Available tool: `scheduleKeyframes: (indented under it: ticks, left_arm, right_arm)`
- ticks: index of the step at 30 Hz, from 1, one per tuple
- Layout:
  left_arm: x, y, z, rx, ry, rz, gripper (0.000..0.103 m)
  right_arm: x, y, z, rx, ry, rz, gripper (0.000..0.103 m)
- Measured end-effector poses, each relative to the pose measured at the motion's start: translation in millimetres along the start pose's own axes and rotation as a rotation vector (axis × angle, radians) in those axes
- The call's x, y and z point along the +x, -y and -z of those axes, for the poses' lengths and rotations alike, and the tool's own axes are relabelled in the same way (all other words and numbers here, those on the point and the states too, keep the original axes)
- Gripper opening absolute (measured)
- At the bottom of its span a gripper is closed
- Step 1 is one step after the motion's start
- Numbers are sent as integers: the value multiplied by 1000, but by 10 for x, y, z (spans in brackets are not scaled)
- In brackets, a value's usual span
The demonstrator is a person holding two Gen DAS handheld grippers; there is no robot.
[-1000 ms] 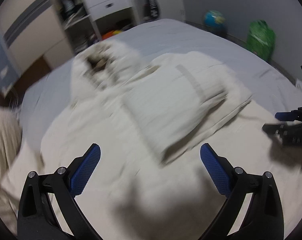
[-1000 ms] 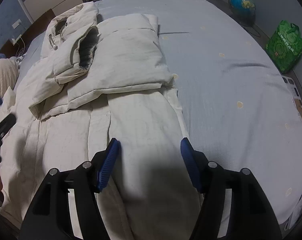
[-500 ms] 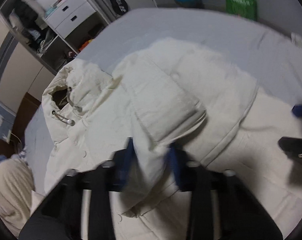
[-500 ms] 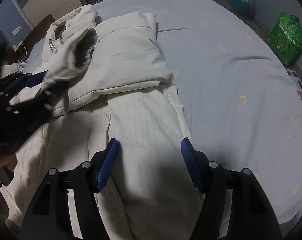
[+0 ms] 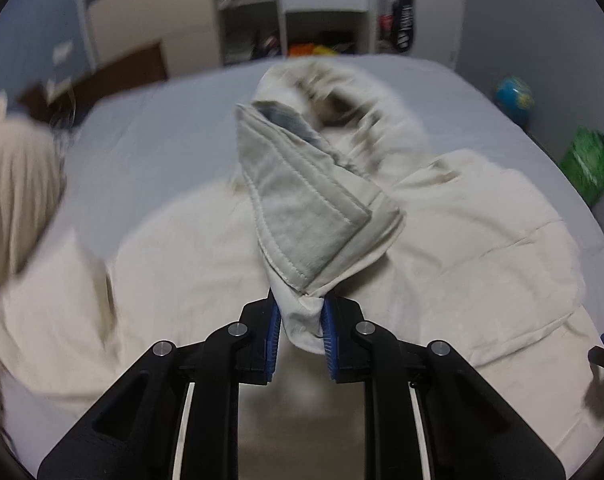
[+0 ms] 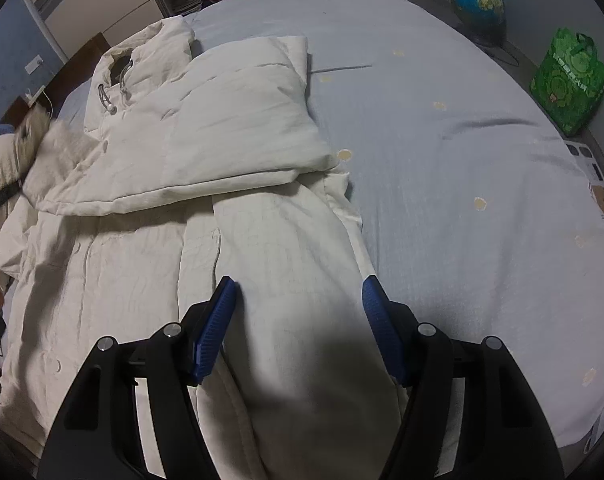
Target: Fold large clothes
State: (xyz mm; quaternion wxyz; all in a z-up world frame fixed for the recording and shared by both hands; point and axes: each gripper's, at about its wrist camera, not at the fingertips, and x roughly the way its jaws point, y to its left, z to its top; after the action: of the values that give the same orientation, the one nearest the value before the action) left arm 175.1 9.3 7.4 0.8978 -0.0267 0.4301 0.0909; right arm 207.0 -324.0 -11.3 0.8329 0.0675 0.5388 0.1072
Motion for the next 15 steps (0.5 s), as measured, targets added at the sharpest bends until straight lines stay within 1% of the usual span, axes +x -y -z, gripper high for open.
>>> scheduleKeyframes:
  ticks: [1,3,6,7,8,11,15]
  left_arm:
    - [54,-53,73,-18,-22,5,20]
    - [122,-71,187,-16,-54,-12,25]
    - [203,-154,341,-38,-85,-40,43]
    - [197,-203,391,-58,-84,-54,55]
    - [205,-297,399,-79,-84,-56,61]
    - [141,-498,506,-142,-81,-37,65]
    - [-3,-684,582,-171,-57,-37,65]
  right_arm:
    - [-5,-6,0,-3,2,4,62]
    - [-11,-10,6,-7,4,10,62]
    - [-8,-22,-5,-15,3,16,62]
    - [-9,-28,-6,-18,4,19,62]
    - [-12,-32,-1,-20,4,21,62]
    - [-8,-49,-3,-28,3,28,62]
    - [1,-60,5,-33,-1,33,62]
